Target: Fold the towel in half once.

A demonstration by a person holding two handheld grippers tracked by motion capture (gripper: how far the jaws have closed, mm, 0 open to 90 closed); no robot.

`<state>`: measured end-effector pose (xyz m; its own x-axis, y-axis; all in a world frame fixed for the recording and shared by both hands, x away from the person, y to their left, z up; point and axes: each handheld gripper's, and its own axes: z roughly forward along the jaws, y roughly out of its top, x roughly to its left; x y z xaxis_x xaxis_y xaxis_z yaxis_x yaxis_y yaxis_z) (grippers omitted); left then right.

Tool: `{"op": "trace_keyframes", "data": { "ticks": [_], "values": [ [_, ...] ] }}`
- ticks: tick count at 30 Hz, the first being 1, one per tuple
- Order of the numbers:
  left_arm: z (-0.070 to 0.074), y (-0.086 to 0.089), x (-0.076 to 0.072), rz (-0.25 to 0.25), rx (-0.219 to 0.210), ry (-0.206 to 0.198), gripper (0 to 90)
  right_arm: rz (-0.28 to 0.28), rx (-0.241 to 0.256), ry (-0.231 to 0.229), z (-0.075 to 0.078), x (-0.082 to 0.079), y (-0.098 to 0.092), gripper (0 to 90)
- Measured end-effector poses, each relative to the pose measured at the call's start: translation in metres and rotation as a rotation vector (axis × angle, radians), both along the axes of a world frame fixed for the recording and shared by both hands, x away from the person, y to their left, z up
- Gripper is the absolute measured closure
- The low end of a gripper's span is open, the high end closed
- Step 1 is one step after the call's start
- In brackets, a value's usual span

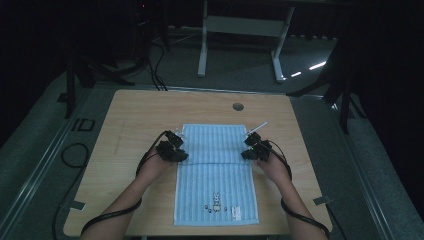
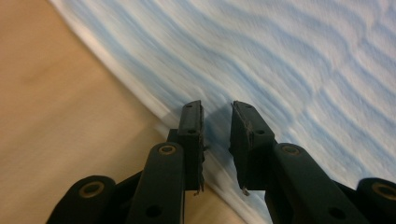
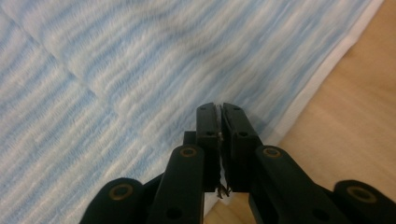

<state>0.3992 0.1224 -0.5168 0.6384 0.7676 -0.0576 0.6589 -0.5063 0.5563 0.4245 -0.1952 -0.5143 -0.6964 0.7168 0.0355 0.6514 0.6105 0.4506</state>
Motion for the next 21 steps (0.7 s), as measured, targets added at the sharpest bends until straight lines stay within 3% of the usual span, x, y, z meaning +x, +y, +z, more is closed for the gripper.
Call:
{"op": "trace_keyframes", "data": {
  "ticks": [6, 8, 10, 14, 17, 20, 21],
  "values": [
    [0.005, 0.009, 0.031, 0.061, -0.005, 0.024, 51.3, -0.033, 0.017, -0.033, 0.013, 0.021, -0.002, 66.2],
    [0.007, 0.011, 0.040, 0.081, 0.014, -0.003, 51.0, -0.043, 0.029, -0.037, 0.018, 0.032, -0.003, 64.2],
    [0.009, 0.013, 0.050, 0.100, -0.008, -0.017, 51.1, -0.051, 0.052, -0.037, 0.021, 0.041, -0.004, 61.0],
    [0.010, 0.013, 0.067, 0.131, -0.004, -0.004, 51.0, -0.092, 0.059, -0.049, 0.027, 0.054, -0.005, 56.8],
    [0.008, 0.013, 0.083, 0.165, 0.009, 0.004, 50.9, -0.148, 0.065, -0.056, 0.031, 0.072, -0.006, 51.4],
    [0.005, 0.013, 0.087, 0.179, -0.010, 0.001, 50.7, -0.169, 0.100, -0.030, 0.029, 0.080, -0.007, 49.7],
    [0.000, 0.013, 0.090, 0.195, -0.033, 0.023, 50.7, -0.181, 0.108, -0.019, 0.026, 0.083, -0.007, 48.7]
  ]
}}
